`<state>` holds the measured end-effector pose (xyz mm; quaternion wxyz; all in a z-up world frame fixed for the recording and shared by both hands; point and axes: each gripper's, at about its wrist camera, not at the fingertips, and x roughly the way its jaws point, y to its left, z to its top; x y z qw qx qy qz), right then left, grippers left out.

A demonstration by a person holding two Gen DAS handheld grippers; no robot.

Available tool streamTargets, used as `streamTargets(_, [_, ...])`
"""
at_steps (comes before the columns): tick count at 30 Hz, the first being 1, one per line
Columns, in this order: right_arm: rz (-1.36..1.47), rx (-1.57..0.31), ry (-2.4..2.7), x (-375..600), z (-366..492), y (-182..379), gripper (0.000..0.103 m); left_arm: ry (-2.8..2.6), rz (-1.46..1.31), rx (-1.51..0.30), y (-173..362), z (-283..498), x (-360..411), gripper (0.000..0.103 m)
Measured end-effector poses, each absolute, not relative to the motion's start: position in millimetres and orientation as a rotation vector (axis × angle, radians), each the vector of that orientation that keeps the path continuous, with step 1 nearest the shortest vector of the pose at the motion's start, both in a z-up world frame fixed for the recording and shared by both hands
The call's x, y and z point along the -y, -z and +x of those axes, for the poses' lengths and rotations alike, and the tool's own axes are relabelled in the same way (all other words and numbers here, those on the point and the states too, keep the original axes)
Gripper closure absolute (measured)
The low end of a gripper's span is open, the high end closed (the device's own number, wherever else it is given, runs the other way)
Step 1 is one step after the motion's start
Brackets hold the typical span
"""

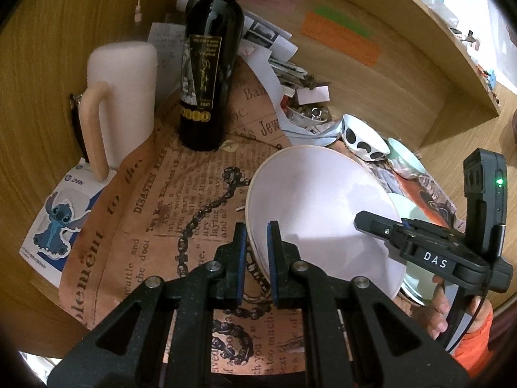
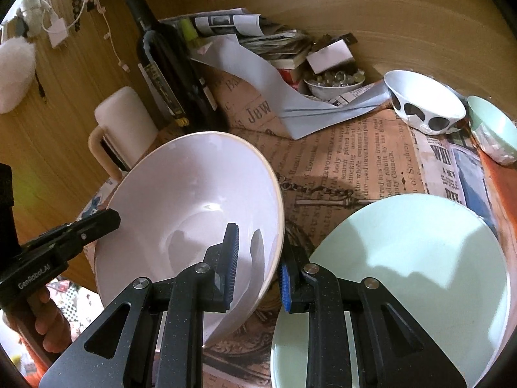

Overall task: Organize plates and bowls
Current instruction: 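Lift the beige bowl with both grippers and carry it beside the plate stack, then lower the beige bowl onto the table and open both grippers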

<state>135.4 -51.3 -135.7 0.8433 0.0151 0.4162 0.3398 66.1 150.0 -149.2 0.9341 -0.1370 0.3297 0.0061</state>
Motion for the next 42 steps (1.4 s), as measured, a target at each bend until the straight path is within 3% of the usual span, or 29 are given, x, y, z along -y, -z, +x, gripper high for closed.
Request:
streamTargets(16, [-0.006,-0.898,-0.671,42,136,140,0.076,0.007,-0.268,-0.670,160,73,-152,0.092])
streamTargets(19, [0.007,-0.873,-0.665,44,135,138,0.064,0.006,-0.259,-0.652,156,70,-152,0.090])
streamTargets(22, [0.009,-0.819,-0.646,48,131,129,0.054,-0.018,-0.222,-0.619,147,64,-148,0.082])
streamTargets(26, [0.022,-0.764,-0.653,56,126,112,0.049,-0.027,-0.218,-0.572,134,56,-147,0.063])
streamTargets(29, [0.025,-0.728,-0.650,67,122,103,0.043,-0.024,-0.214,-0.535,122,49,-144,0.059])
streamTargets(37, [0.011,-0.659,-0.564,116,123,86,0.042,-0.015,-0.196,-0.431,92,40,-129,0.037])
streamTargets(42, [0.026,-0.623,-0.485,157,135,78,0.037,-0.012,-0.191,-0.391,76,46,-113,0.010])
